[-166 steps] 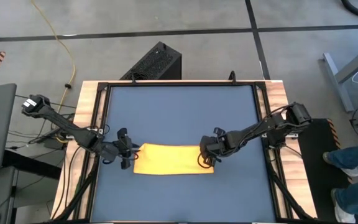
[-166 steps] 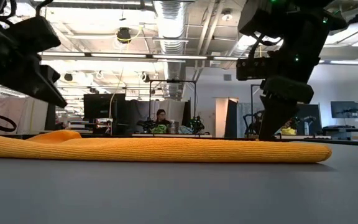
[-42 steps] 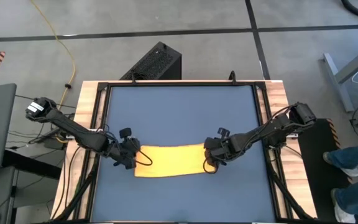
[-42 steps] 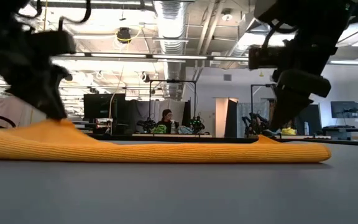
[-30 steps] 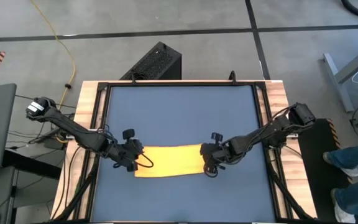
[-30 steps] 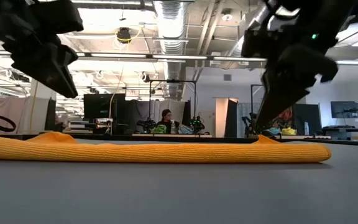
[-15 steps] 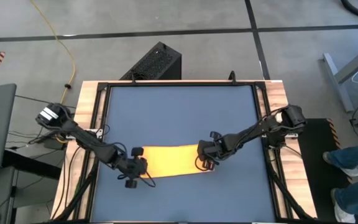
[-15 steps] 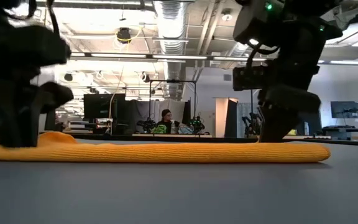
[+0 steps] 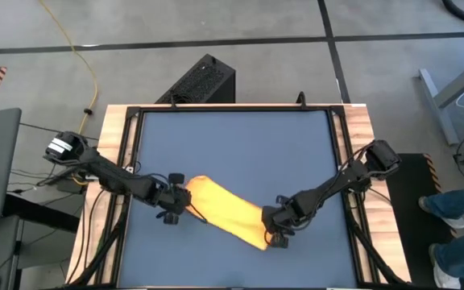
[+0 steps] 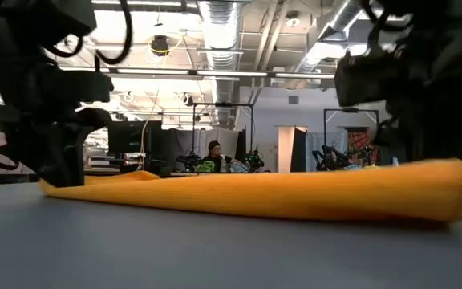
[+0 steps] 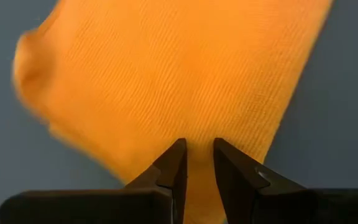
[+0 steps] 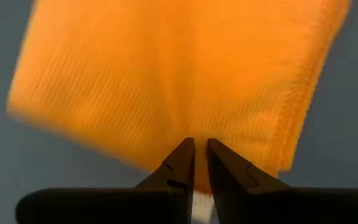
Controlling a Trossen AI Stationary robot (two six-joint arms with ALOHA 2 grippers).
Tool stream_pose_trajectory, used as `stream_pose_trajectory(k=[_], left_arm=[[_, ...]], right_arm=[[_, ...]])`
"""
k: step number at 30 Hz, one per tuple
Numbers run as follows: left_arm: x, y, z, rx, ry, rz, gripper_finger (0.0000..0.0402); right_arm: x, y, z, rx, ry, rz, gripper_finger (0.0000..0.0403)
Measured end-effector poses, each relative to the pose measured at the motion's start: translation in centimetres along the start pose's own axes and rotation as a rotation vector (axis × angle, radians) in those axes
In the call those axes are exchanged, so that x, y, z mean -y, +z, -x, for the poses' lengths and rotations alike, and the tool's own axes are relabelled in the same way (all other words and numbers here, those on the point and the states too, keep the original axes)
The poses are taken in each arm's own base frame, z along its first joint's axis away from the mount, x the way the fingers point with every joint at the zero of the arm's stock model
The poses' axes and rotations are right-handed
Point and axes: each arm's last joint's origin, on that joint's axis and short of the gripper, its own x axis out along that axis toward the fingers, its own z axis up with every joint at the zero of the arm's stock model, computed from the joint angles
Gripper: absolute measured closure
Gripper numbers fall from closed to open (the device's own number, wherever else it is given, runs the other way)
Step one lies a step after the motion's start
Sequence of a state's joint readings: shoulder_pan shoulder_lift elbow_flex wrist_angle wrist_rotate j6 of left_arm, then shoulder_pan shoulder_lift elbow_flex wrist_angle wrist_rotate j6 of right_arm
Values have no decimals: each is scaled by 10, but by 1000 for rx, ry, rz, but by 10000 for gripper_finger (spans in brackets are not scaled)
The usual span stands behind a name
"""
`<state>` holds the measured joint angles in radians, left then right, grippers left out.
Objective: Roll towel into tight, uniform cylinder
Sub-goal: Roll the orange towel
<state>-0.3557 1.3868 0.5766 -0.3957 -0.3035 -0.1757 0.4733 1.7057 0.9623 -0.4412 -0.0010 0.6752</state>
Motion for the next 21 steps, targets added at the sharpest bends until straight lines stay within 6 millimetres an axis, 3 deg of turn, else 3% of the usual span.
stream_pose_trajectory(k=[6,9,12,17,21], left_arm=[[-31,3,21,-24,163,-65,333],[-43,9,38,13,257,-34,333],[-49,21,55,136,239,48,333],[-31,42,59,430,-135,120,333],[-7,40,38,418,-223,56,333]], right_arm=[[-16,24,21,112,17,146,332],[-15,35,27,166,-21,195,332],[-8,39,28,190,-85,216,332],[10,43,19,240,-144,222,332],[27,43,8,283,-127,181,332]])
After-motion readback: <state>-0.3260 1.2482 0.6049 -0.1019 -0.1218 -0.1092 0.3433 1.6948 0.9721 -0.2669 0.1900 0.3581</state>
